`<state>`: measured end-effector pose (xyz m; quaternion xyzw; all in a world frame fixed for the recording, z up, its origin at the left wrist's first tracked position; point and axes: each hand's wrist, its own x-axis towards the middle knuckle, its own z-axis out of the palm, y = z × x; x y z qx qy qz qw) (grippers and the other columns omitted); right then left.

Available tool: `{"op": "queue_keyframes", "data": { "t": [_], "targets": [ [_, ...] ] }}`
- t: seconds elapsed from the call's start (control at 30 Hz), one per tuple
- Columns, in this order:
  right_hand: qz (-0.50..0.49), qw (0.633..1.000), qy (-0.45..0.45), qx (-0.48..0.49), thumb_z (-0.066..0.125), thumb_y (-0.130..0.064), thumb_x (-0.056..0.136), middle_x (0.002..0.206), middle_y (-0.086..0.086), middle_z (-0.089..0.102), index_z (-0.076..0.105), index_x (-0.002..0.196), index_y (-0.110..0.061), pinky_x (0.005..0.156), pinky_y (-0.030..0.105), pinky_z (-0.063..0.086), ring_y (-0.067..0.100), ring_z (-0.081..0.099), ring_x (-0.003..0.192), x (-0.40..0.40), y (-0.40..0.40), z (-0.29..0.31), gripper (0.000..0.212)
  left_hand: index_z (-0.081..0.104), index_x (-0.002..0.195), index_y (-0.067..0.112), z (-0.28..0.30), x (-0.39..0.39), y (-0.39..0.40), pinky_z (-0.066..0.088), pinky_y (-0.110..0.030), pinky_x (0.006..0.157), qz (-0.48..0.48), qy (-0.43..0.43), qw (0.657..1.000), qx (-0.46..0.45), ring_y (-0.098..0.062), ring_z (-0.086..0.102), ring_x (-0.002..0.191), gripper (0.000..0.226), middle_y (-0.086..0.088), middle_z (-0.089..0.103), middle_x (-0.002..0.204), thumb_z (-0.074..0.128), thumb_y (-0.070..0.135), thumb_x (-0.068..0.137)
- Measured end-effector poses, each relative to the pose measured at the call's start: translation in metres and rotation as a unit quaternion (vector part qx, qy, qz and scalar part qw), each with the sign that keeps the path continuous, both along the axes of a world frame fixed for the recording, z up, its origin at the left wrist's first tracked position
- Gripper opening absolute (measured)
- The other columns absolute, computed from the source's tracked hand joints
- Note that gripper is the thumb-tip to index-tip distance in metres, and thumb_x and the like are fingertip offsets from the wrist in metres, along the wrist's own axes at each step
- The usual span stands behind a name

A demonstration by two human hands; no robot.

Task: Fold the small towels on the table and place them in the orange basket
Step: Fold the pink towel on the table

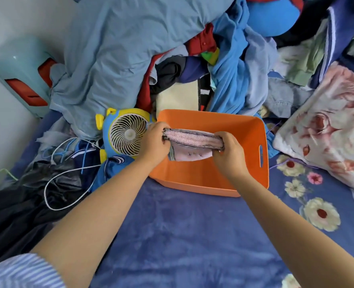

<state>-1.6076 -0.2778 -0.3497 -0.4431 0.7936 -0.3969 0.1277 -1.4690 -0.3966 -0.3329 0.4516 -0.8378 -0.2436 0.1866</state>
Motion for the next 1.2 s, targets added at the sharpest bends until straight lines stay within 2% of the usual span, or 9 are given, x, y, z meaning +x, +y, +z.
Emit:
{"op": "queue_keyframes", "data": {
  "t": [0.2,0.33,0.43,0.6,0.7,0.83,1.0,1.13,1.2],
  "targets": [
    [-0.003,0.987,-0.108,0.123,0.049,0.004,0.084,0.107,0.016,0.058,0.050,0.116,0.001,0.073,0.029,0.038,0.030,0.052,0.094,-0.025,-0.070,-0.073,0.033,0.042,0.126,-0.003,-0.091,-0.024,-0.052,0.033,-0.019,0.076,0.100,0.053,0.982,0.153,-0.029,0.053,0.107,0.042,-0.020,0.051,0.124,0.053,-0.004,0.085],
    [-0.013,0.961,-0.204,0.186,0.047,-0.003,0.090,0.103,0.012,0.052,0.043,0.123,-0.001,0.056,0.027,0.036,0.021,0.046,0.084,-0.042,-0.100,-0.114,0.034,0.033,0.135,0.001,-0.138,-0.040,-0.076,0.036,-0.025,0.079,0.121,0.011,0.973,0.194,-0.029,0.052,0.109,0.047,-0.017,0.049,0.127,0.049,0.008,0.092],
    [-0.046,0.948,-0.224,0.221,0.044,-0.005,0.090,0.121,0.017,0.053,0.034,0.134,-0.004,0.069,0.029,0.039,0.026,0.051,0.093,-0.048,-0.123,-0.148,0.045,0.030,0.134,0.003,-0.171,-0.058,-0.092,0.040,-0.032,0.074,0.151,-0.067,0.961,0.223,-0.033,0.056,0.105,0.044,-0.018,0.053,0.122,0.044,0.012,0.094],
    [-0.103,0.933,-0.222,0.265,0.048,-0.008,0.090,0.127,0.019,0.052,0.030,0.135,-0.001,0.079,0.034,0.044,0.034,0.053,0.111,-0.055,-0.146,-0.197,0.049,0.025,0.137,-0.001,-0.224,-0.081,-0.107,0.042,-0.035,0.094,0.184,-0.113,0.944,0.249,-0.034,0.049,0.122,0.051,-0.019,0.045,0.137,0.048,0.003,0.091],
    [-0.159,0.925,-0.247,0.241,0.053,-0.011,0.088,0.123,0.018,0.054,0.038,0.126,0.001,0.083,0.035,0.044,0.033,0.053,0.110,-0.061,-0.156,-0.220,0.043,0.025,0.139,-0.004,-0.245,-0.089,-0.116,0.032,-0.036,0.106,0.167,-0.138,0.952,0.218,-0.034,0.041,0.130,0.054,-0.021,0.040,0.141,0.048,0.003,0.090],
    [-0.216,0.919,-0.277,0.179,0.056,-0.013,0.088,0.122,0.019,0.054,0.042,0.119,0.004,0.081,0.033,0.042,0.028,0.052,0.097,-0.067,-0.168,-0.240,0.038,0.035,0.128,0.000,-0.262,-0.100,-0.133,0.039,-0.038,0.099,0.162,-0.101,0.965,0.183,-0.035,0.049,0.122,0.044,-0.020,0.051,0.131,0.054,0.005,0.089],
    [-0.112,0.958,-0.155,0.215,0.051,-0.012,0.091,0.128,0.023,0.045,0.037,0.127,0.004,0.087,0.027,0.032,0.036,0.045,0.117,-0.062,-0.166,-0.256,0.042,0.034,0.133,0.003,-0.277,-0.106,-0.134,0.036,-0.033,0.098,0.164,-0.097,0.973,0.127,-0.031,0.046,0.123,0.043,-0.017,0.045,0.135,0.045,0.000,0.092],
    [-0.042,0.979,0.009,0.198,0.045,-0.008,0.091,0.132,0.022,0.039,0.048,0.122,0.000,0.097,0.037,0.033,0.038,0.037,0.120,-0.058,-0.155,-0.270,0.033,0.060,0.094,0.003,-0.296,-0.098,-0.123,0.034,-0.030,0.082,-0.007,-0.055,0.987,-0.148,-0.029,0.053,0.092,0.032,-0.020,0.065,0.093,0.042,0.004,0.068],
    [-0.003,0.978,0.033,0.206,0.044,-0.011,0.092,0.133,0.017,0.042,0.055,0.119,-0.003,0.095,0.036,0.036,0.036,0.038,0.119,-0.057,-0.153,-0.281,0.030,0.067,0.087,0.005,-0.308,-0.092,-0.118,0.042,-0.033,0.086,-0.117,-0.107,0.968,-0.196,-0.028,0.062,0.091,0.029,-0.015,0.069,0.091,0.045,0.012,0.069]
  ]
}}
